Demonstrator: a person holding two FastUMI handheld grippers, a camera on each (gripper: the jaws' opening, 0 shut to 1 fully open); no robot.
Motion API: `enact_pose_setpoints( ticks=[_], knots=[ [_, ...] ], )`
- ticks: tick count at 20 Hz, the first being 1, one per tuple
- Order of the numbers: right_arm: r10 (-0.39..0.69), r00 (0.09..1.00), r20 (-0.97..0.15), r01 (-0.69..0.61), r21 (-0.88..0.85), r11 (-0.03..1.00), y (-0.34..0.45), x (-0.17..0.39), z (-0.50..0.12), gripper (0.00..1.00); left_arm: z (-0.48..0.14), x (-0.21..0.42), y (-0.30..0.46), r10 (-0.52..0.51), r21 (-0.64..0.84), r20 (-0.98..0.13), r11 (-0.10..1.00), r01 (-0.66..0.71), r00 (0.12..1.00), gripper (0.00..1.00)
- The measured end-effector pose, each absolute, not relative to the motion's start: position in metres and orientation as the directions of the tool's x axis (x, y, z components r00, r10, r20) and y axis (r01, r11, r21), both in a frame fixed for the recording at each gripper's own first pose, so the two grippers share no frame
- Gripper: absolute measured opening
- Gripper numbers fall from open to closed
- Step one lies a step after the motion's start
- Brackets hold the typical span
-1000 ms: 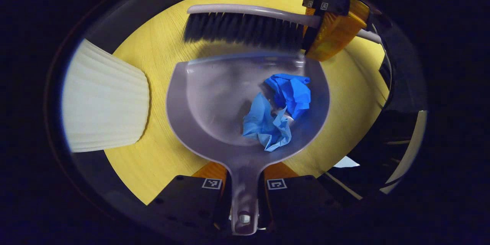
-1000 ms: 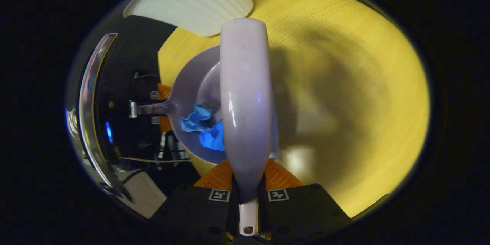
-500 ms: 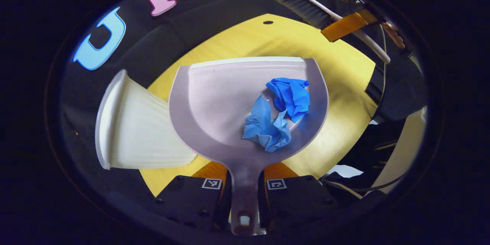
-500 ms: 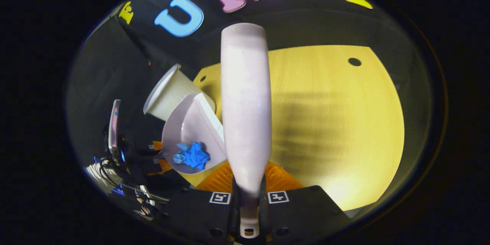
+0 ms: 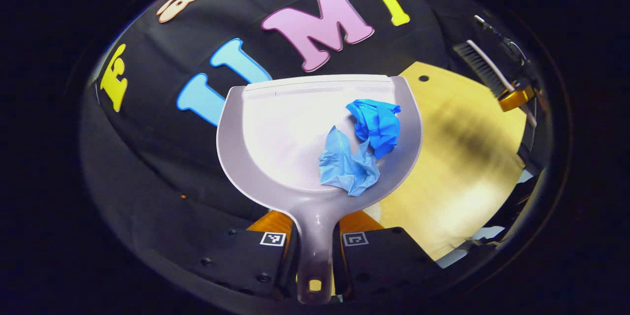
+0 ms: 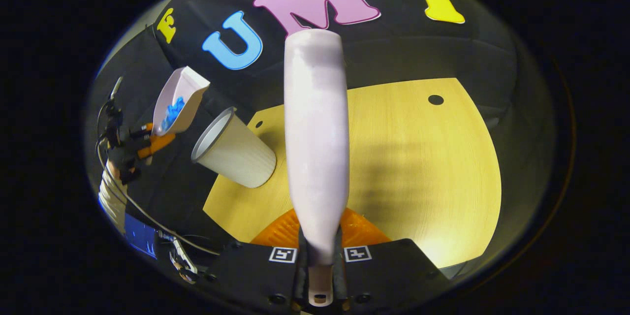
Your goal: Pick up the small broom and dustpan from the desktop, sweep the trash into the dustpan with the broom, and then empty the trash into the garbage bin.
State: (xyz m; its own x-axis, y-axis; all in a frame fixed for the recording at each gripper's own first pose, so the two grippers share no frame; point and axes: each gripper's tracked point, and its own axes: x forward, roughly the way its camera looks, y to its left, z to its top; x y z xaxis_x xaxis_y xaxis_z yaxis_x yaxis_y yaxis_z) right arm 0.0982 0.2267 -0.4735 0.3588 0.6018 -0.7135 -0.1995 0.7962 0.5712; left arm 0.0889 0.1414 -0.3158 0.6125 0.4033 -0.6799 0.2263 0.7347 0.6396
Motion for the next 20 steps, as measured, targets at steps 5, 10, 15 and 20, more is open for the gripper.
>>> enact_pose_setpoints(
  ticks=[5, 10, 15, 20],
  knots=[
    [0.600, 0.343, -0.723, -0.197, 0.569, 0.798, 0.225, 0.075, -0.476, 0.20, -0.328, 0.088, 0.139, 0.589, 0.773, -0.622, 0.568, 0.284, 0.515, 0.25],
    [0.589, 0.322, -0.741, -0.181, 0.563, 0.807, 0.216, 0.061, -0.485, 0.20, -0.318, 0.103, 0.128, 0.746, 0.839, -0.485, 0.251, 0.482, 0.456, 0.26],
    [0.596, 0.316, -0.738, -0.184, 0.569, 0.802, 0.213, 0.053, -0.479, 0.20, -0.298, 0.109, 0.121, 0.790, 0.809, -0.389, 0.046, 0.586, 0.474, 0.26],
    [0.584, 0.304, -0.753, -0.205, 0.547, 0.812, 0.212, 0.043, -0.483, 0.20, -0.267, 0.135, 0.112, 0.763, 0.735, -0.177, -0.317, 0.599, 0.621, 0.26]
  ],
)
